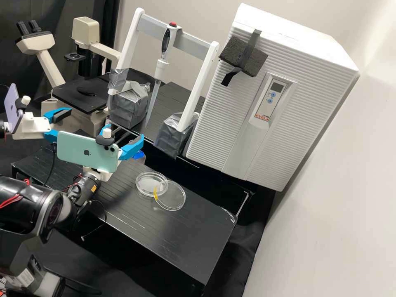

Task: Open the bottle

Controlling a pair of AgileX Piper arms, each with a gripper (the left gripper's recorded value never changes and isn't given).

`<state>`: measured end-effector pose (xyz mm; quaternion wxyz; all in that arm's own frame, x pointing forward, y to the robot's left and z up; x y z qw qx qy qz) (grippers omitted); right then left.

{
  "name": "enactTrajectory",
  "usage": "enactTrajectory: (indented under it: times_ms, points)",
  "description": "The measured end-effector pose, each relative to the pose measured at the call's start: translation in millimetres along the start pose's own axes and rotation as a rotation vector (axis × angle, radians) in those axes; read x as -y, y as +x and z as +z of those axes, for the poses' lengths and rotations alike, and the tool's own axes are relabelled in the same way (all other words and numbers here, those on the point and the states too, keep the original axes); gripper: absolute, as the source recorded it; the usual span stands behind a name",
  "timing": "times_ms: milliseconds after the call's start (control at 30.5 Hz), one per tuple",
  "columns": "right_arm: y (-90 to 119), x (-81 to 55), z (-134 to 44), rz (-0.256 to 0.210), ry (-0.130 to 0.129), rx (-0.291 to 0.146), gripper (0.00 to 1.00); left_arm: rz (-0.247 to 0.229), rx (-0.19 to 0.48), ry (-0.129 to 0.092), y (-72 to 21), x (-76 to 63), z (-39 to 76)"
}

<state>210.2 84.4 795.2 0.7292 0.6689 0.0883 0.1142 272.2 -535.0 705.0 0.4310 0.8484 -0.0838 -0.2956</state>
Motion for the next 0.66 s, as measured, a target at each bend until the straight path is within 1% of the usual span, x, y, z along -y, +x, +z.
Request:
enactTrajectory:
  times_ms: [33,131,164,230,328,361,427,459,525,656]
  points:
    - [-0.1,-1.6,2.1,0.009,0.019,0.009,1.00,0.009,-0.007,0.008,1.4,-1.5,0.5]
    - [0.0,-4.0,5.0,0.021,0.041,0.021,1.00,0.017,-0.024,0.023,2.4,-2.4,0.9]
    - [0.1,-4.4,5.4,0.023,0.043,0.022,1.00,0.019,-0.031,0.030,2.5,-2.5,0.9]
    - [0.1,-4.8,5.6,0.026,0.043,0.023,1.00,0.022,-0.044,0.036,2.5,-2.7,0.1]
    - [0.1,-5.1,6.0,0.027,0.042,0.024,1.00,0.029,-0.074,0.053,2.9,-3.5,-1.1]
    - [0.1,-5.1,6.0,0.027,0.042,0.024,1.00,0.034,-0.085,0.066,3.5,-4.3,-1.3]
    - [0.1,-5.1,6.0,0.027,0.042,0.024,1.00,0.048,-0.112,0.084,4.5,-7.3,-1.4]
    - [0.1,-5.1,6.0,0.027,0.042,0.024,1.00,0.060,-0.131,0.090,4.3,-8.7,-1.6]
    - [0.1,-5.1,6.0,0.027,0.042,0.024,1.00,0.083,-0.144,0.109,4.0,-11.3,-1.6]
    - [0.1,-5.1,6.0,0.027,0.042,0.024,1.00,0.159,-0.141,0.116,3.0,-18.3,-1.8]
